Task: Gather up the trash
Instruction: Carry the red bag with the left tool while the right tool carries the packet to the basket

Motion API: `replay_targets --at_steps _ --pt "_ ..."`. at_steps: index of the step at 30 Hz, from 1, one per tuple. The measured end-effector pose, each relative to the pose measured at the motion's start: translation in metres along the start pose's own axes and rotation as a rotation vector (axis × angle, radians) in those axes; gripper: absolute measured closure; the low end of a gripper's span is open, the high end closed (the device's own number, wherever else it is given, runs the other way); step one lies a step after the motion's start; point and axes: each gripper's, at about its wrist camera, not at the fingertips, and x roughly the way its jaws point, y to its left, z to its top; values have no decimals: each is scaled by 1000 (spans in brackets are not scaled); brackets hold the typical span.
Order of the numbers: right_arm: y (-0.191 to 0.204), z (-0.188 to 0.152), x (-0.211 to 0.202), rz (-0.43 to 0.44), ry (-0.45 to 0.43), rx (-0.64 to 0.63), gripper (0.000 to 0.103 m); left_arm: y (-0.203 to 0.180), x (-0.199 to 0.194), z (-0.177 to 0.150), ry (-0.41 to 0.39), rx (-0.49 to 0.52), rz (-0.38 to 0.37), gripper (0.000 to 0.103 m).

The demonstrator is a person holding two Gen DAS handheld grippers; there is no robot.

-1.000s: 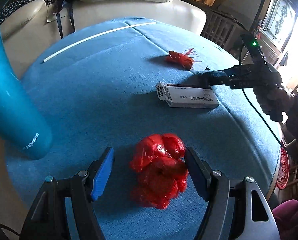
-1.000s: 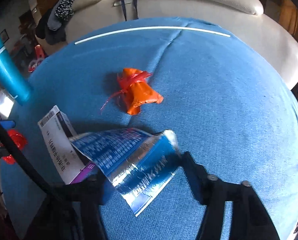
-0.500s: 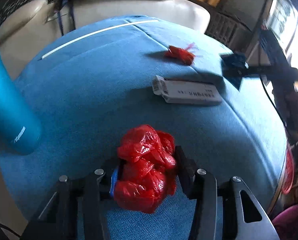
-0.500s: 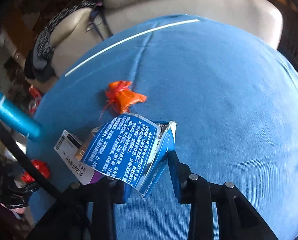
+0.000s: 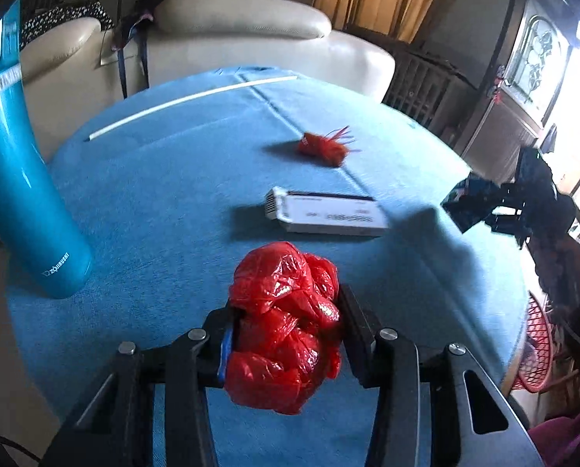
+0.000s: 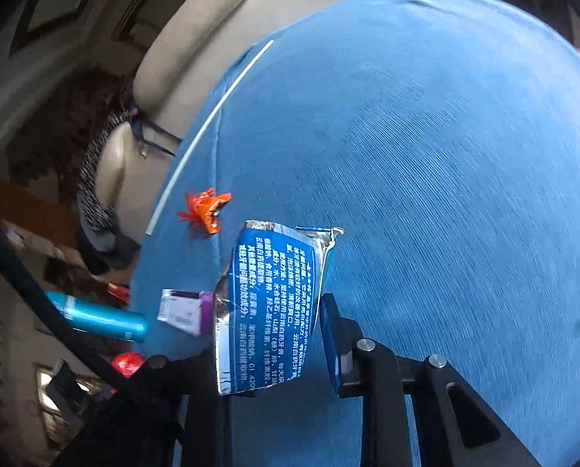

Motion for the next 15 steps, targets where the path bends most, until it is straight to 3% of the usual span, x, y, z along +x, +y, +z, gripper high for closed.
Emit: replay_targets --at_steps 7,15 --pt "-7 -37 -46 186 -61 87 77 -37 -30 11 -68 58 -45 56" --pt "29 -83 -105 205 -152 -58 77 -85 -68 24 -163 118 -29 56"
